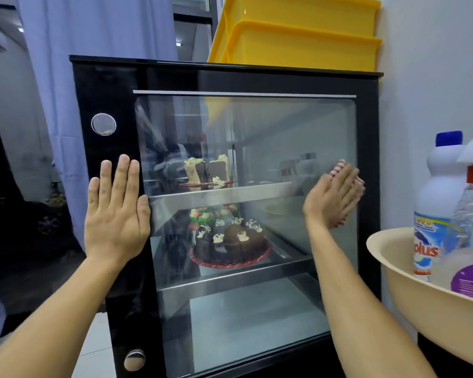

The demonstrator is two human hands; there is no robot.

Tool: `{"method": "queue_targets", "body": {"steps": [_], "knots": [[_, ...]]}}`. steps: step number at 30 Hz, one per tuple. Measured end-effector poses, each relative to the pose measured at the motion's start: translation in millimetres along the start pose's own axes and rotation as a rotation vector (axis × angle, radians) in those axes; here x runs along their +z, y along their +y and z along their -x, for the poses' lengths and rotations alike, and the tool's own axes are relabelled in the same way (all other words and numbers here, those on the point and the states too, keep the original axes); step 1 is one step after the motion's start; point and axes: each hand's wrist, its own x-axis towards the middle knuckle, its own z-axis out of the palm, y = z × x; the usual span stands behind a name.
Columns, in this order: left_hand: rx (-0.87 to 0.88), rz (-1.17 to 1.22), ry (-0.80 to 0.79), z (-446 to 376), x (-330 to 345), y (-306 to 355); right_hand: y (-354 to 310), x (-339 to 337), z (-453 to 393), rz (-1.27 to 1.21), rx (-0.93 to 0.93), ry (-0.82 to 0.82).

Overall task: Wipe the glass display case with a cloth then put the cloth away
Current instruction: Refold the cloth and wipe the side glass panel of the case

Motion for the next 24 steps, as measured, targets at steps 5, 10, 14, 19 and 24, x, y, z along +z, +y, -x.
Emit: {"method": "queue_targets", "body": {"steps": [5, 10, 14, 19, 24], "knots": [[0.006, -0.008, 0.028, -0.5, 1.0, -1.8, 70.0, -14.3, 107.9, 0.046, -0.855, -0.256], [-0.001, -0.018, 0.012, -0.8, 1.2, 0.2, 110.6, -22.0, 108.8, 0.03, -0.24, -0.17], [-0.013, -0.014, -0.018, 0.8, 0.8, 0.5, -18.6, -5.4, 116.3, -0.057, -0.216, -0.17], [0.017, -0.034, -0.02, -1.8, -0.8, -1.8, -7.6, 1.4, 231.8, 0.02, -1.14, -0.328], [0.345, -0.095, -0.128, -25.6, -17.1, -23.4, 82.0, -10.3, 194.4, 0.139, -1.134, -0.3]]}}
